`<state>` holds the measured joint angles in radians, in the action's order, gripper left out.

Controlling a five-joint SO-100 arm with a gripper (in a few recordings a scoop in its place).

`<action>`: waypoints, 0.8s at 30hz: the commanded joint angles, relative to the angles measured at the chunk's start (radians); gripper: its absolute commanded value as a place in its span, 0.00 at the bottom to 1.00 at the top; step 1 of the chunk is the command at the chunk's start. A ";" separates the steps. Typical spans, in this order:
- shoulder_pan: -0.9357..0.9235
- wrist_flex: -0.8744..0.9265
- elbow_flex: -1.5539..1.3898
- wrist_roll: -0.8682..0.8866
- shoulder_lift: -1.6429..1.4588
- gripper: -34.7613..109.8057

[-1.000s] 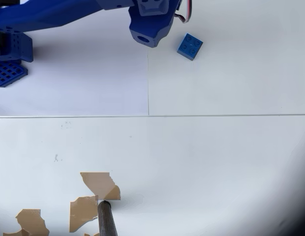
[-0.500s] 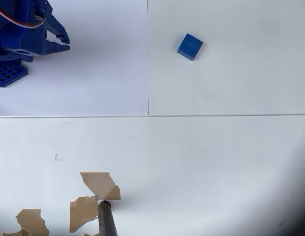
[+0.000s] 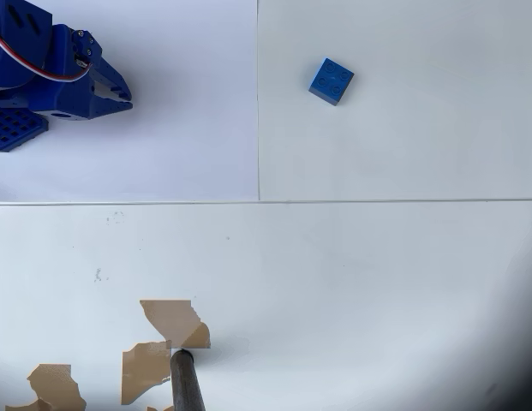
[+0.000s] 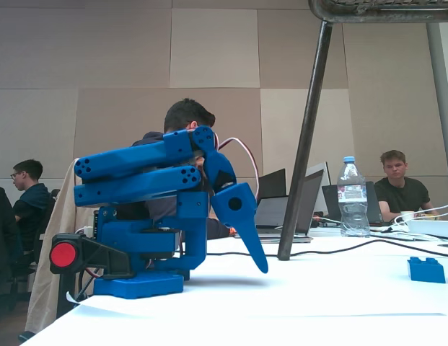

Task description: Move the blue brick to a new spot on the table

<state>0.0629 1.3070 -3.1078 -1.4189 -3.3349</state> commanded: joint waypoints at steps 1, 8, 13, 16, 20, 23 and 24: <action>-0.012 -0.034 -0.038 -0.028 -0.003 0.24; -0.043 -0.054 -0.083 -0.055 -0.003 0.24; -0.041 -0.104 -0.114 0.008 -0.002 0.24; -0.031 -0.095 -0.114 0.155 -0.003 0.25; -0.031 -0.095 -0.114 0.155 -0.003 0.25; -0.031 -0.095 -0.114 0.155 -0.003 0.25; -0.031 -0.095 -0.114 0.155 -0.003 0.25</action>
<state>0.0307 1.2287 -3.1876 -1.2671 -3.3349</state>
